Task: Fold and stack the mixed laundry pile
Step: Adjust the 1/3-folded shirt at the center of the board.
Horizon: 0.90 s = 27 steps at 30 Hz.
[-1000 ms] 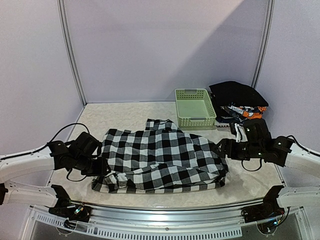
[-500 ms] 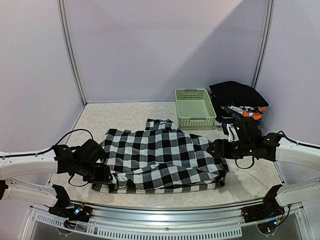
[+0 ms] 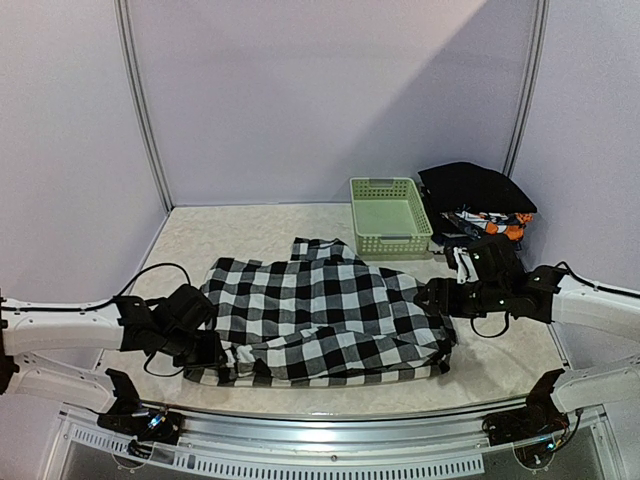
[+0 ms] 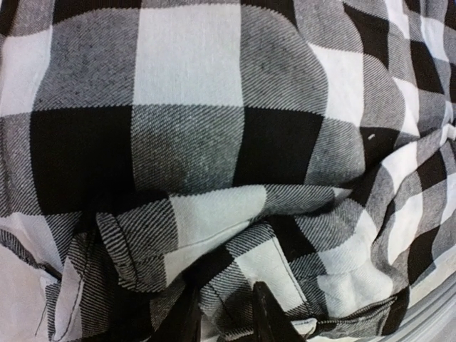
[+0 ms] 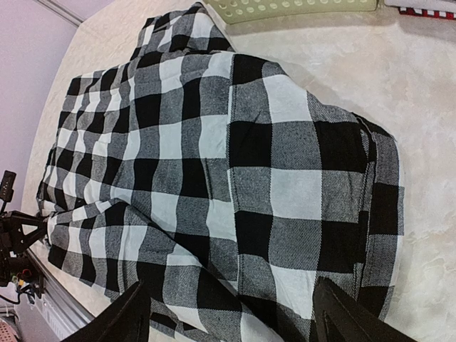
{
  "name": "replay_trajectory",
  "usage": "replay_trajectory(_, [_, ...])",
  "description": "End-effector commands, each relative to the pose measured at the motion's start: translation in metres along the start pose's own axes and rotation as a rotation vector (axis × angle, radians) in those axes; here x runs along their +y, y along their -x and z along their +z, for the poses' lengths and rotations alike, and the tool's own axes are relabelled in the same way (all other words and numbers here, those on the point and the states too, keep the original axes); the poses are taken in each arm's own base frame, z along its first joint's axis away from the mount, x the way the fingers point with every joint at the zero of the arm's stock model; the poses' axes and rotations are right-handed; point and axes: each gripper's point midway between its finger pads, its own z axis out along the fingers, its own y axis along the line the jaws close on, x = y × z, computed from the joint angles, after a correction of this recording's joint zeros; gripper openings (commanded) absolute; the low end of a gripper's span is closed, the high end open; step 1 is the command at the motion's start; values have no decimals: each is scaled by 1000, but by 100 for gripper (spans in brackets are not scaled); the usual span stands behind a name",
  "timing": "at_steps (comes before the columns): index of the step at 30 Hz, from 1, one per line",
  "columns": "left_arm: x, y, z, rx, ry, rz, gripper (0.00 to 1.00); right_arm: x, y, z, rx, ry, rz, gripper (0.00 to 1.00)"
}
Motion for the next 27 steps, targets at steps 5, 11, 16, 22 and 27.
replay_trajectory(5, [-12,20,-1,-123,-60,-6,3,-2,5,0,-29,-9,0,80])
replay_trajectory(11, [6,31,-24,-160,66,20,0,-2,5,0,-22,-13,-3,80])
replay_trajectory(16, [26,35,-41,-177,189,53,0,-1,6,-2,-28,-13,-9,80])
replay_trajectory(22, [35,36,-35,-171,256,80,0,4,3,5,-4,14,-11,80])
replay_trajectory(27, [38,39,-33,-194,290,83,12,19,-1,12,28,98,-31,80])
